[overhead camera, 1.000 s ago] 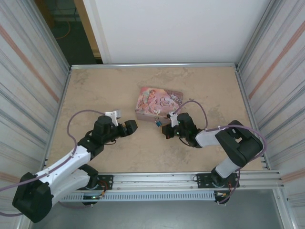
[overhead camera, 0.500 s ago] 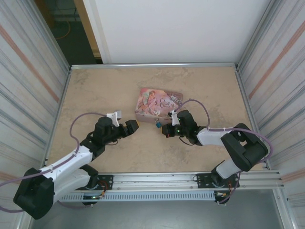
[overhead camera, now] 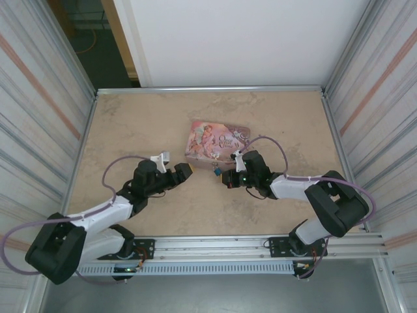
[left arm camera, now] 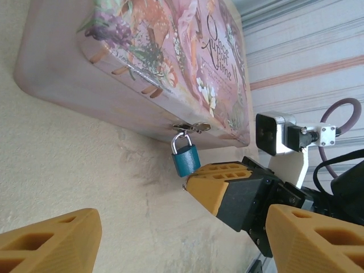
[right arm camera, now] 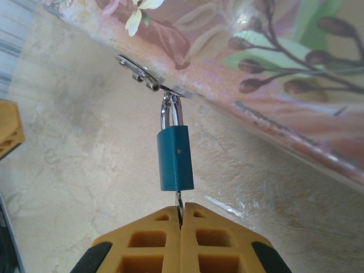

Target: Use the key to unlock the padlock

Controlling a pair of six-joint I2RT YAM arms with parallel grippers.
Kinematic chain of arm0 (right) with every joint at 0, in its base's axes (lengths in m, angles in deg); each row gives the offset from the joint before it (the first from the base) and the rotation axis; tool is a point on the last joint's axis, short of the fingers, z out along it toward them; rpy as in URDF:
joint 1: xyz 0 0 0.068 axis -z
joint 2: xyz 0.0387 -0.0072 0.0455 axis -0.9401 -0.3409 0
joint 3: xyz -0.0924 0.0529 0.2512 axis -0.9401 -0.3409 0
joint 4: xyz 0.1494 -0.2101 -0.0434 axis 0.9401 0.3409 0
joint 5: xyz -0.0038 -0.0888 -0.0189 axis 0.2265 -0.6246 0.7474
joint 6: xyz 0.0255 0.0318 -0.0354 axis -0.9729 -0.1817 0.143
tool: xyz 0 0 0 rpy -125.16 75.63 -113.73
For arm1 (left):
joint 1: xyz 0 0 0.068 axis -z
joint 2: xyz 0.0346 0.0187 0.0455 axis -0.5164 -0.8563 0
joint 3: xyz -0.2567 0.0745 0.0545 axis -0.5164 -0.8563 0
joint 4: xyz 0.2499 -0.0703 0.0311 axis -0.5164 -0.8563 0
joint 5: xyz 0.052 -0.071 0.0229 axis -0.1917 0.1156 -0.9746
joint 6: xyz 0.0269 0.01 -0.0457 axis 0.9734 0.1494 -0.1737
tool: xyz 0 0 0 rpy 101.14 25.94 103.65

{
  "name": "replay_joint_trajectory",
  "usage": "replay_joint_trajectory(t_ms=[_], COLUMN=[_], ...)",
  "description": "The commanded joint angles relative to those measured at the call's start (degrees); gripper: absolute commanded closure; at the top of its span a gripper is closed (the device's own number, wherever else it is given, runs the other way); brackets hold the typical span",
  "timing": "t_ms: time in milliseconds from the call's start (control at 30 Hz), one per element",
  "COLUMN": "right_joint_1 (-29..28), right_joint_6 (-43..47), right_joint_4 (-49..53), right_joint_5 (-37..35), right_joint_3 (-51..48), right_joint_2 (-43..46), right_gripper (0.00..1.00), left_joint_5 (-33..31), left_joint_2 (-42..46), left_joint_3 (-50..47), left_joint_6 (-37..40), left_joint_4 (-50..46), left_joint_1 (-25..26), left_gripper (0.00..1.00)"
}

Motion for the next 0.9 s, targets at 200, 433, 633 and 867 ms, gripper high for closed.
replay_joint_trajectory(t_ms=[200, 433, 633, 867], right_joint_1=[-0.76, -0.88, -1.06, -1.10], right_joint_6=[-1.55, -2.27, -2.76, -4.61], right_joint_4=[-0.50, -1.08, -0.89, 1.67], right_joint_5=[0.21, 0.41, 0.56, 1.08], right_joint_3=[1.95, 2.08, 2.47, 3.47], right_joint_2=[2.31, 1.59, 1.69, 2.29], right_gripper=[1.00, 1.00, 1.00, 1.00], left_joint_5=[5.05, 7.13, 8.06, 5.73], left_joint_2=[-9.36, -18.44, -27.29, -33.67], left_joint_3=[0.62, 2.62, 4.29, 5.97], left_joint_6=[-4.41, -6.13, -8.98, -10.28], left_joint_4=[17.25, 26.68, 35.61, 38.95], left_joint_1=[-0.66, -0.57, 0.93, 4.19], left_gripper=[0.28, 0.33, 0.39, 0.44])
